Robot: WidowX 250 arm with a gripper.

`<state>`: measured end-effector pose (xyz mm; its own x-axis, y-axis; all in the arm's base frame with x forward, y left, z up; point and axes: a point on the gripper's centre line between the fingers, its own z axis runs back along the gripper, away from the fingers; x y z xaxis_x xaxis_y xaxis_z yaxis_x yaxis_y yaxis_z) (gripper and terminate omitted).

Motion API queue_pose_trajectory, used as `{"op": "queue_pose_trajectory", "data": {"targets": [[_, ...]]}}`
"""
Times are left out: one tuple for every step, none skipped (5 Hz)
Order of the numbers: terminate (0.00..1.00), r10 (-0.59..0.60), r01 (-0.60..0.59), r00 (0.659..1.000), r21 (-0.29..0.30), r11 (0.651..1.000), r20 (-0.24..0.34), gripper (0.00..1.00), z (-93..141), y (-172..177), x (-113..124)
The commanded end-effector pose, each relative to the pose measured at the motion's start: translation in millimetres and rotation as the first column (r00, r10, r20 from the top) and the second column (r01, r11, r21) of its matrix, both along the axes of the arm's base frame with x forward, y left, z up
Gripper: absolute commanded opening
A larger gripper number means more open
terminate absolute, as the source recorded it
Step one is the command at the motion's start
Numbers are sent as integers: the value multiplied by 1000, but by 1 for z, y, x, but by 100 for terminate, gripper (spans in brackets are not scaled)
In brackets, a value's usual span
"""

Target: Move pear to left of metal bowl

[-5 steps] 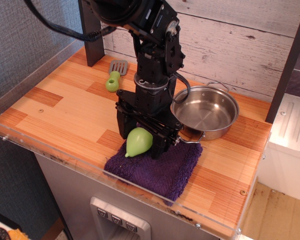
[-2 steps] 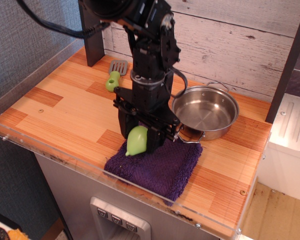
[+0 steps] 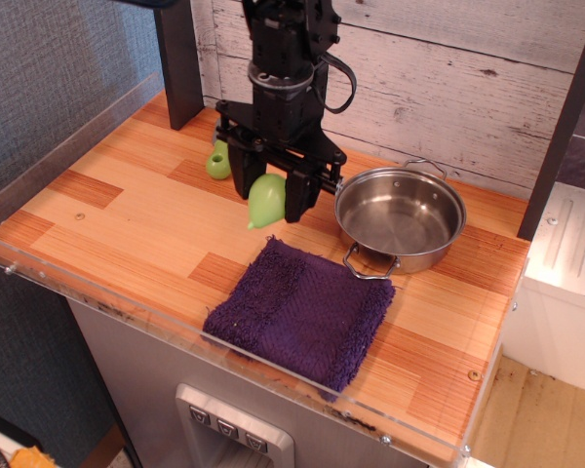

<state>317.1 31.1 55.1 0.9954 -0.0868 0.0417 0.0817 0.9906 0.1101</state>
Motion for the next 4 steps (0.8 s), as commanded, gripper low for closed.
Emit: {"op": "queue_pose_trajectory", "data": {"targets": [[0,74,-75,997,31,997,30,0,-6,16,34],[0,106,-106,994,28,994,29,0,-15,15,48],[0,132,-133,991,18,991,31,0,-21,18,60],[0,152,-152,988,5,988,31,0,-22,23,65]]}}
